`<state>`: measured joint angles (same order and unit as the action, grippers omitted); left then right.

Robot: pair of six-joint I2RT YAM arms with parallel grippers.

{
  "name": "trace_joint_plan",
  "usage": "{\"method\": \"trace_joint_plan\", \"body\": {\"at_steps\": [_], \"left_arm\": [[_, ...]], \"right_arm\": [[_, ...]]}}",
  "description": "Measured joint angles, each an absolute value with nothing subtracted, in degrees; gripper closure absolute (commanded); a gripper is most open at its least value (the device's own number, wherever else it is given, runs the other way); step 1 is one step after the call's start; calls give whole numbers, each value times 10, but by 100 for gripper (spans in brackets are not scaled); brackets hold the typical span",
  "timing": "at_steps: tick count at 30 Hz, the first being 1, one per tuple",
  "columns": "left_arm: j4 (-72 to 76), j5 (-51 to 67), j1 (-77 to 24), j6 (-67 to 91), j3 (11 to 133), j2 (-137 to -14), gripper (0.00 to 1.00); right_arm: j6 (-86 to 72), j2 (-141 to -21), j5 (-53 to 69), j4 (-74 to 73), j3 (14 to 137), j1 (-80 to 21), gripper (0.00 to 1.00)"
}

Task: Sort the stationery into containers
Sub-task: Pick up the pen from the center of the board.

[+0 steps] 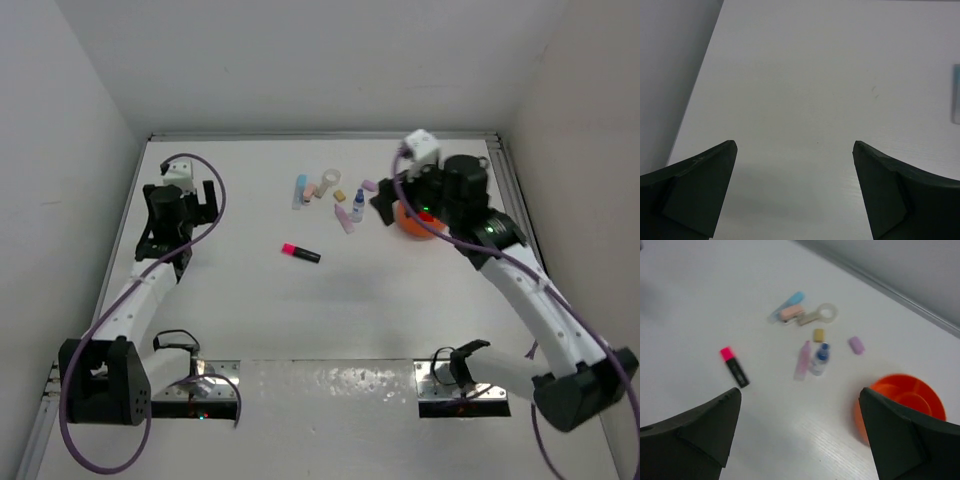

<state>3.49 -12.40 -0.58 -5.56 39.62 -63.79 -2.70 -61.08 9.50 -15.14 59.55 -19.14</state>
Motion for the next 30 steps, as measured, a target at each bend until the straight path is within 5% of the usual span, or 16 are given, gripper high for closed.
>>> {"method": "trace_joint_plan", "body": {"at_steps": [2, 3, 5, 6, 7, 8, 10, 16, 30], "left_arm": [[14, -125, -5, -43, 400, -617, 0], [1, -126, -2, -37, 400, -604, 0], [-24, -134, 6, -25, 400, -579, 0], [-35, -141, 10, -19, 400, -567, 0], [-46, -147, 13, -11, 399, -553, 0], [-55, -157, 15, -4, 397, -539, 0], [-69, -178, 17, 8, 391, -510, 0], [-92, -240, 17, 34, 359, -448, 1], [-94, -251, 17, 59, 322, -446, 1]], "right_arm": [[26, -682, 76, -203, 673, -285, 26], [49, -719, 66, -228, 711, -326, 57], [76, -799, 66, -291, 789, -379, 78], [88, -850, 73, -319, 841, -400, 78], [91, -898, 81, -333, 884, -415, 52], [89, -948, 84, -345, 924, -428, 42], [93, -1036, 90, -373, 982, -445, 36], [80, -1204, 90, -403, 1020, -463, 34], [44, -1350, 64, -349, 1072, -463, 40]]}}
